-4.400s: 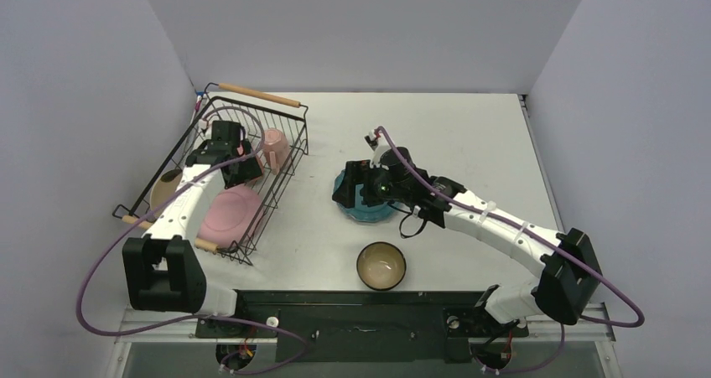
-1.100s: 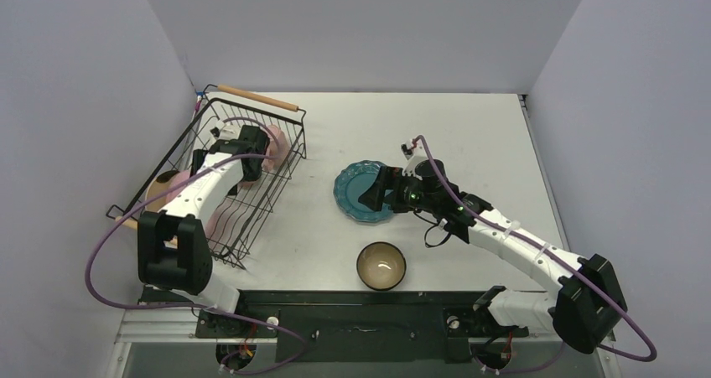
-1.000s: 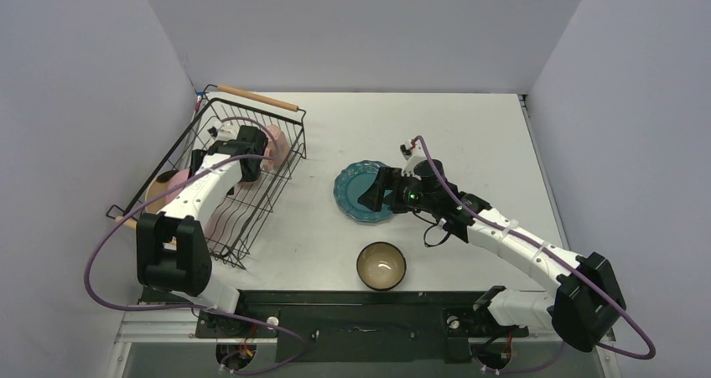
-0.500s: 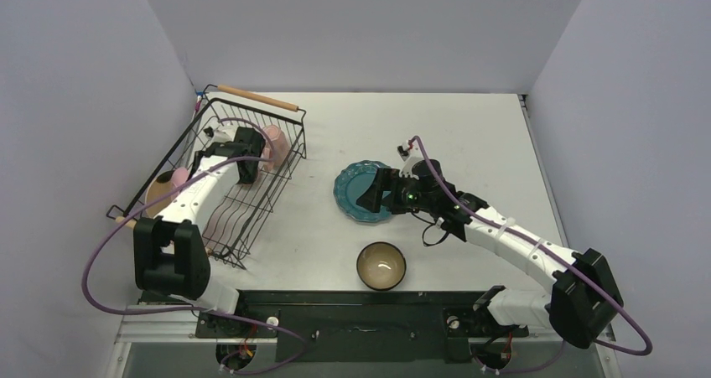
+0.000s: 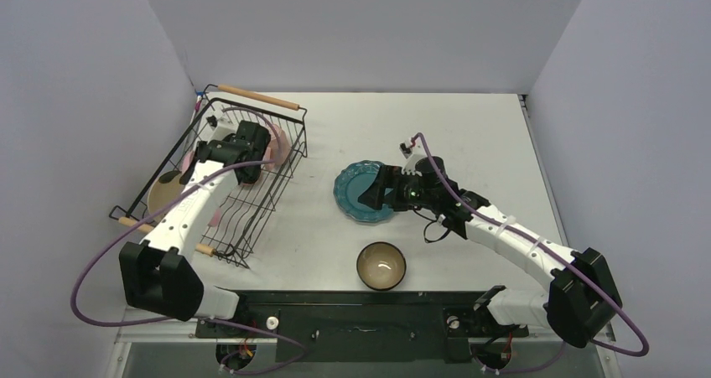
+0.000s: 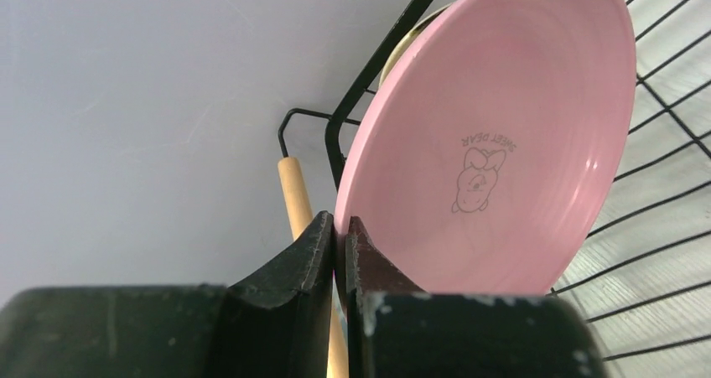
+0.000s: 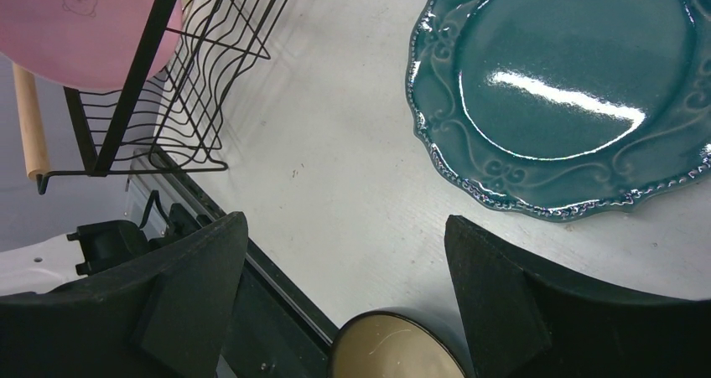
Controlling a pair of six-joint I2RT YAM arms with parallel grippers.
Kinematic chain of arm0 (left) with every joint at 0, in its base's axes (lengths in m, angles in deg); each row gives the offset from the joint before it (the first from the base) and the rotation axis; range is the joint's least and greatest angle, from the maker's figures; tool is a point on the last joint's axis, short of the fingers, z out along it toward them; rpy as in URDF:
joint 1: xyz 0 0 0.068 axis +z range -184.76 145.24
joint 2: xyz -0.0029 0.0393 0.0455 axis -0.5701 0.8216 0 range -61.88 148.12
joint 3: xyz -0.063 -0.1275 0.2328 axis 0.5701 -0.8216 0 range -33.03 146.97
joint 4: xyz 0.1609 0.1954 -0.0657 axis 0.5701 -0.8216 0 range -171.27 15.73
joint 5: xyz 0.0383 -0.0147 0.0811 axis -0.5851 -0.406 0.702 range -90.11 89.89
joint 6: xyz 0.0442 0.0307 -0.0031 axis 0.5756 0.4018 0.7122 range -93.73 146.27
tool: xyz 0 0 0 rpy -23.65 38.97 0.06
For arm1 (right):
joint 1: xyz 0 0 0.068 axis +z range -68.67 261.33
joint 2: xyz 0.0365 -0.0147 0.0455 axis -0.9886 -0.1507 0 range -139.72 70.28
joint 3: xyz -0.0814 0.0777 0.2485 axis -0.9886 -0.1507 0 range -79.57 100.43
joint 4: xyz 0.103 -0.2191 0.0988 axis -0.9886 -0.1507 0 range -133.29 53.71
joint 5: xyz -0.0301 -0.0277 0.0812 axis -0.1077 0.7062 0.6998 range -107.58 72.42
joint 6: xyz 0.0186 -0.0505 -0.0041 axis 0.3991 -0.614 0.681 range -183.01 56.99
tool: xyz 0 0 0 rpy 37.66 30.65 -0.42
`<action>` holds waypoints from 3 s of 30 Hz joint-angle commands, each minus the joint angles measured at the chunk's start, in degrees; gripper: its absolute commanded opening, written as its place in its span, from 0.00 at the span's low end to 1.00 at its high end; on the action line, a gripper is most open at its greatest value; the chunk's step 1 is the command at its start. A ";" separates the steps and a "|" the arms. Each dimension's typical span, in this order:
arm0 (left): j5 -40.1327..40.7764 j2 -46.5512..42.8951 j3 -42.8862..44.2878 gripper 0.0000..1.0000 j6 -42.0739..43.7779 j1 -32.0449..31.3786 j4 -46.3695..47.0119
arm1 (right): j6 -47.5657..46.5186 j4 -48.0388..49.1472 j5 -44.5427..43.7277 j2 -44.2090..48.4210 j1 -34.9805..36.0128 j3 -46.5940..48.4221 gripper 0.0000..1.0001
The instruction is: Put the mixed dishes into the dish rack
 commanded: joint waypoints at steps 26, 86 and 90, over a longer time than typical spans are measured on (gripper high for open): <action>-21.24 -23.08 -18.66 0.00 42.12 -14.87 23.50 | 0.64 4.78 2.78 -0.73 -2.44 0.04 0.82; -36.57 -47.81 -6.97 0.96 -1.61 -23.06 25.38 | 10.16 2.66 -12.91 -2.31 -4.26 -3.21 0.89; -50.78 -51.95 -10.53 0.96 -2.16 -23.11 29.95 | 11.97 10.05 -8.20 -2.91 -8.29 -8.83 0.87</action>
